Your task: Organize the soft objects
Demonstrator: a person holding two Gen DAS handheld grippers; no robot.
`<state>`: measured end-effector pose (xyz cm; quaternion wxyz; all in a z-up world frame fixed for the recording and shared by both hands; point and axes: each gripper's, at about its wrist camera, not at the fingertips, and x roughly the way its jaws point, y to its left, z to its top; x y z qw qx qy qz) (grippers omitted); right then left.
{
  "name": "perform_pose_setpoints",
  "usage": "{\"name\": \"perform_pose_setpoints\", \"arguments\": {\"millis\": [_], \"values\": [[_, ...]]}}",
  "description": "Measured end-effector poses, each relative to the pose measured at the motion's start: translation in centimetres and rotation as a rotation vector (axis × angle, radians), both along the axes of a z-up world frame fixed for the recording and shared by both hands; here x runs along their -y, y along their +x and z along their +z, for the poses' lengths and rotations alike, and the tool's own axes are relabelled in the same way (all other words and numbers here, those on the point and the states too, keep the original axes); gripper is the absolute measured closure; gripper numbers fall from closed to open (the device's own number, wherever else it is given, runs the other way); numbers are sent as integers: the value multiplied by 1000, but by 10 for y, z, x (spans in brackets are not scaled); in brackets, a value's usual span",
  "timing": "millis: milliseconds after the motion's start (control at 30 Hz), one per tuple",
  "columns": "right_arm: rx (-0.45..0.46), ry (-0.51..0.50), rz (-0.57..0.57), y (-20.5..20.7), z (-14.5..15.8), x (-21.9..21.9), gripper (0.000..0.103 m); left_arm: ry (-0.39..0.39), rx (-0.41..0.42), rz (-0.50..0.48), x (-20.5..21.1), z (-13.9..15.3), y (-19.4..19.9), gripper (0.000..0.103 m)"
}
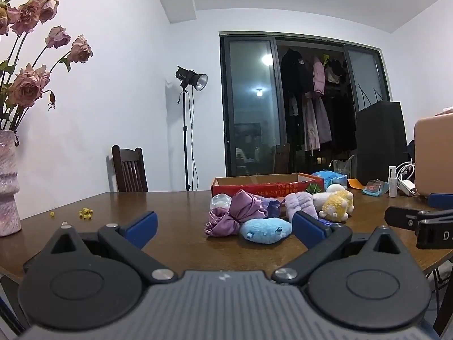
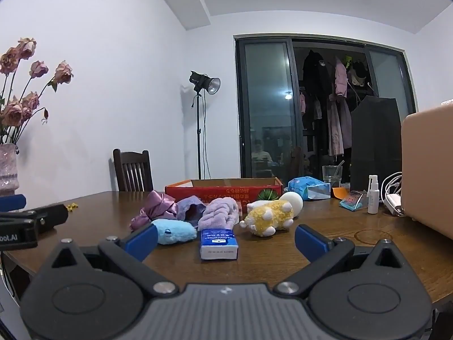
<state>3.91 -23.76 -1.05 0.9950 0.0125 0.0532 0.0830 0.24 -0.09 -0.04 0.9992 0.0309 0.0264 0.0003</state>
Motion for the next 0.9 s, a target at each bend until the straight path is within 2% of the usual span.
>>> {"name": "perform_pose_setpoints", "arguments": {"millis": [900], "values": [[-17,-5,2,0,-5,0,0,-8,-17,-1,0,-1,3,0]]}}
